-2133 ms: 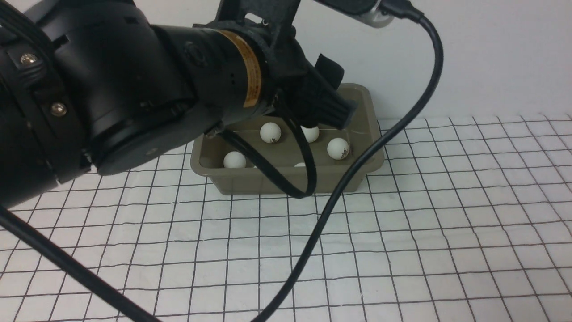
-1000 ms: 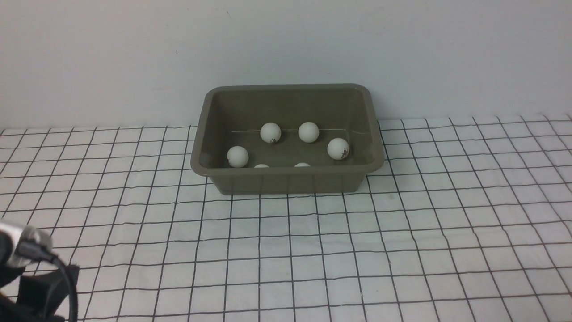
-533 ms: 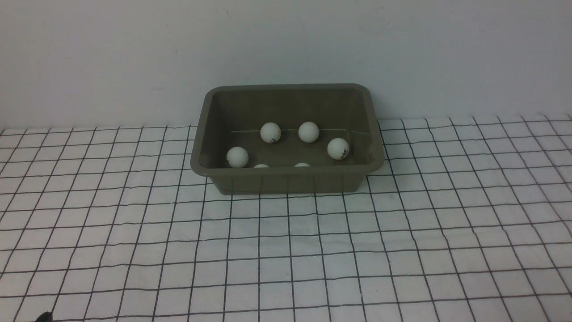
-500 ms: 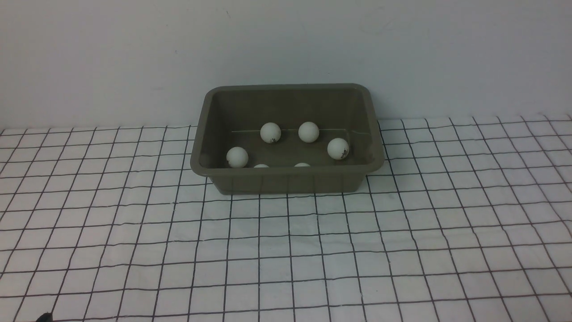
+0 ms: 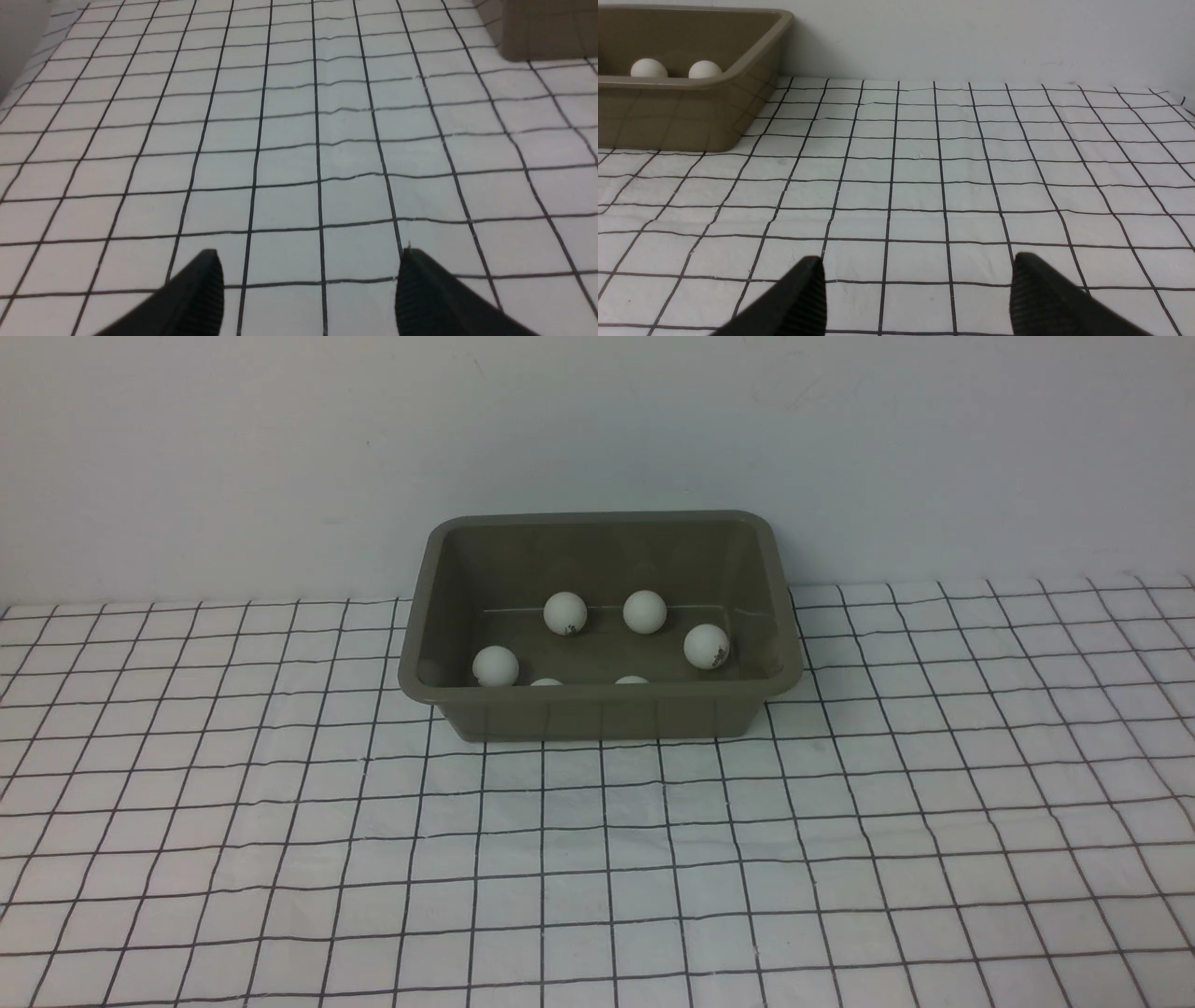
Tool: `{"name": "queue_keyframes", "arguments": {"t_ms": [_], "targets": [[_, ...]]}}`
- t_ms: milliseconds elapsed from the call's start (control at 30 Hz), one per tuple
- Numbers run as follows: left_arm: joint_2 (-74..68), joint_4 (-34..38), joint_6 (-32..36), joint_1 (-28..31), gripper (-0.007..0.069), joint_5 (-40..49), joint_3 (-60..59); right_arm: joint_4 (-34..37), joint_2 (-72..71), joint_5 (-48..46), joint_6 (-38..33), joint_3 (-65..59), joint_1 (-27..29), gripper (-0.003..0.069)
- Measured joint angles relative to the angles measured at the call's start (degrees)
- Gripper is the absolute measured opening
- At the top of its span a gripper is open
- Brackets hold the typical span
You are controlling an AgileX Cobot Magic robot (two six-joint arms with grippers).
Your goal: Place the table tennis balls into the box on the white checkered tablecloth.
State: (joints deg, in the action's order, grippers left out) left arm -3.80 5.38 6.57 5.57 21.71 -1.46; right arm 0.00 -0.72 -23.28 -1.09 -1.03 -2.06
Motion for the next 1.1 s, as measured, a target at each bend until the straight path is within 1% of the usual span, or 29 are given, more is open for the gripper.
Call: {"name": "queue_keyframes", "arguments": {"t_ms": [233,700,800,967,1033,1100], "targets": [[3.8,0.5,-0.2,0.0,0.0447,0.1,0.0,0.0,0.0,0.0,0.0,0.0,0.0,0.0482],[4.4,1.2,0.3,0.0,0.0447,0.4,0.0,0.0,0.0,0.0,0.0,0.0,0.0,0.0482],[4.4,0.3,-2.3,0.0,0.0447,0.3,0.0,0.0,0.0,0.0,0.0,0.0,0.0,0.0482],[4.4,-7.7,-9.8,0.0,0.0447,0.3,0.0,0.0,0.0,0.0,0.0,0.0,0.0,0.0482],[4.4,-8.9,-11.3,0.0,0.0447,0.4,0.0,0.0,0.0,0.0,0.0,0.0,0.0,0.0482],[4.4,-9.2,-11.5,0.0,0.0447,0.4,0.0,0.0,0.0,0.0,0.0,0.0,0.0,0.0482]]}}
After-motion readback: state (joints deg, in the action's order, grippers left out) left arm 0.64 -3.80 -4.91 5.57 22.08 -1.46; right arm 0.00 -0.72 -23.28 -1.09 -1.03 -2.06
